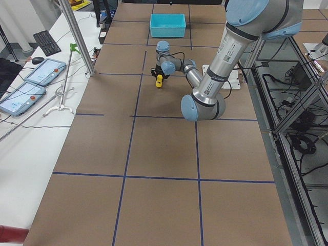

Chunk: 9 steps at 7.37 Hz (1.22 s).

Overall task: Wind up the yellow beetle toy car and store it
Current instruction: 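Press the car down with the left gripper and drag it backward, then keep dragging the car with the left gripper away from the blue bin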

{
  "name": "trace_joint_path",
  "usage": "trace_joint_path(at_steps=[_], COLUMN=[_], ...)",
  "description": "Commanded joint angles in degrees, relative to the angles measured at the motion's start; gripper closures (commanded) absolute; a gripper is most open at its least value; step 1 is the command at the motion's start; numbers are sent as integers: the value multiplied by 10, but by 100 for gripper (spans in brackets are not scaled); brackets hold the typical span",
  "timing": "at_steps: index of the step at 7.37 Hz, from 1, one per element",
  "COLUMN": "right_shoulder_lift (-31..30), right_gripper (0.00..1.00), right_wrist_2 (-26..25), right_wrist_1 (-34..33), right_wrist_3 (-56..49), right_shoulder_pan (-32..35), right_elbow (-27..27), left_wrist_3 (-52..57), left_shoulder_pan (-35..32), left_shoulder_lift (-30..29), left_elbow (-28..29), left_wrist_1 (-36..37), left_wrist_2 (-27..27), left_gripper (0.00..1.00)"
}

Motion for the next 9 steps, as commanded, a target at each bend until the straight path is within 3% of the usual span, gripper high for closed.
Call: trace_joint_path(at_steps=[1,3,9], right_shoulder_lift=[1,1,1], right_gripper=[0,0,0], right_wrist_2=[0,1,1], right_wrist_1=[0,-1,0], right_wrist_3=[-1,-1,-2], right_shoulder_pan=[0,0,0], right_elbow=[1,1,2], left_wrist_3=[-3,-3,-18], left_shoulder_pan=[-12,-17,-34], left_shoulder_lift=[3,20,35], left_elbow=[0,3,9], left_wrist_1=[-21,-64,-67], left_wrist_2=[-30,-31,-53], left_gripper=[100,100,100])
